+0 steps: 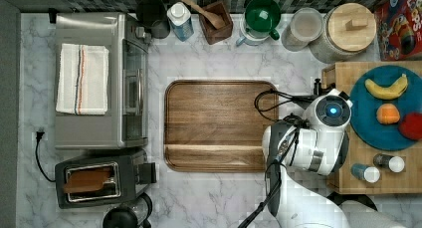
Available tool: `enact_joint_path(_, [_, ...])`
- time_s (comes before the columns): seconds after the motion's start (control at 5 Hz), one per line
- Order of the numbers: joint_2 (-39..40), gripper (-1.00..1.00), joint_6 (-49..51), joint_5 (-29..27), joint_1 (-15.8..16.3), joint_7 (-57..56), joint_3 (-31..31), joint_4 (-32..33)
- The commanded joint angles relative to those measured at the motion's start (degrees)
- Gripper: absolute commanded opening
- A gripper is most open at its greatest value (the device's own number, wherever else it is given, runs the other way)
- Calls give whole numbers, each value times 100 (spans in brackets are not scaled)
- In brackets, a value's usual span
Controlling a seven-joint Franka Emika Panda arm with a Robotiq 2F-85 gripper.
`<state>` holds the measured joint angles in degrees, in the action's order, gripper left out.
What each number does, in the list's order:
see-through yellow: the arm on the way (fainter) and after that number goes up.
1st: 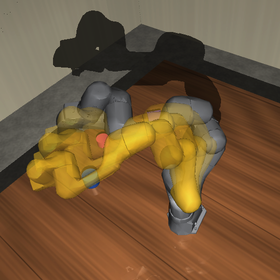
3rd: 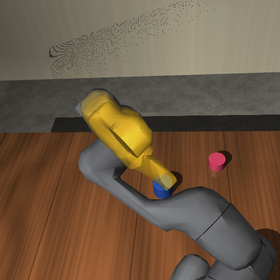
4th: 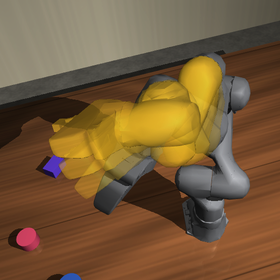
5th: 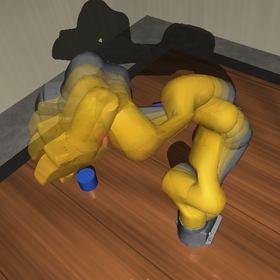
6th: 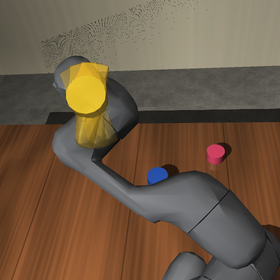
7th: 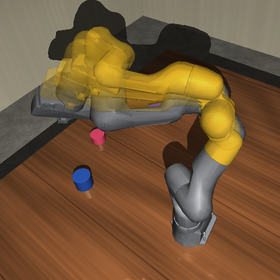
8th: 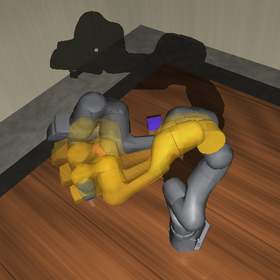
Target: Open the drawer.
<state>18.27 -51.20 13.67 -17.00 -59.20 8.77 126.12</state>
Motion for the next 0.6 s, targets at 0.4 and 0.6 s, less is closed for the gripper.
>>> enact_joint_path(0.4, [-340, 100, 123, -607, 747, 690, -710, 111])
enact_joint_path(0.6, [-366, 100, 164, -613, 915, 952, -853, 197])
